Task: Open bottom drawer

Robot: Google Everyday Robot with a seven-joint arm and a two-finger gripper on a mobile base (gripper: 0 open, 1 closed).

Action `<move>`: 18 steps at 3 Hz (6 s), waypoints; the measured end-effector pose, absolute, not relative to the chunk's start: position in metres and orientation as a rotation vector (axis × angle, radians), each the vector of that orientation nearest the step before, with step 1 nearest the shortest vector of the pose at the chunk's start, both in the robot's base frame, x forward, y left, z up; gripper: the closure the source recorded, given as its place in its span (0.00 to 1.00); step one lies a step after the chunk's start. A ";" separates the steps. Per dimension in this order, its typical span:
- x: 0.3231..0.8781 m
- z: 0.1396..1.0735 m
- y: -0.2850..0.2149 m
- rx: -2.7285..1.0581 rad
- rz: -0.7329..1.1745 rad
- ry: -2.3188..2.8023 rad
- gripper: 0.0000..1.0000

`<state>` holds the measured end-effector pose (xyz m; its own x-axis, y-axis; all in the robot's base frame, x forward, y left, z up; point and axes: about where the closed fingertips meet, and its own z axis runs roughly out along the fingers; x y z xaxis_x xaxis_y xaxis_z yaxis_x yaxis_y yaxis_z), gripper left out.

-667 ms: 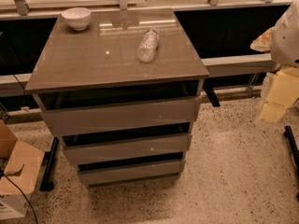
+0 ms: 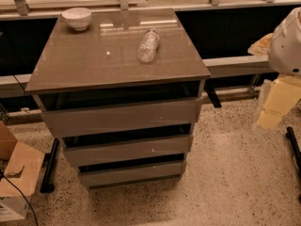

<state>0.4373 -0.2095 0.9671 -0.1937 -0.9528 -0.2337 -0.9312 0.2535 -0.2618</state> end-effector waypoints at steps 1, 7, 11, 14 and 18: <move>0.439 0.947 -0.191 -1.739 -0.032 2.095 0.00; 0.485 0.768 -0.095 -1.751 0.459 1.940 0.00; 0.479 0.635 -0.077 -1.628 0.836 1.801 0.00; 0.498 0.515 -0.055 -1.553 0.771 1.937 0.00; 0.520 0.397 -0.055 -1.388 0.829 2.019 0.00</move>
Offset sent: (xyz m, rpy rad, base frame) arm 0.0326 0.0673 -0.0857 0.3144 -0.0831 0.1676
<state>0.5196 -0.0546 0.3967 -0.3175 -0.6060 -0.7294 -0.9436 0.2777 0.1801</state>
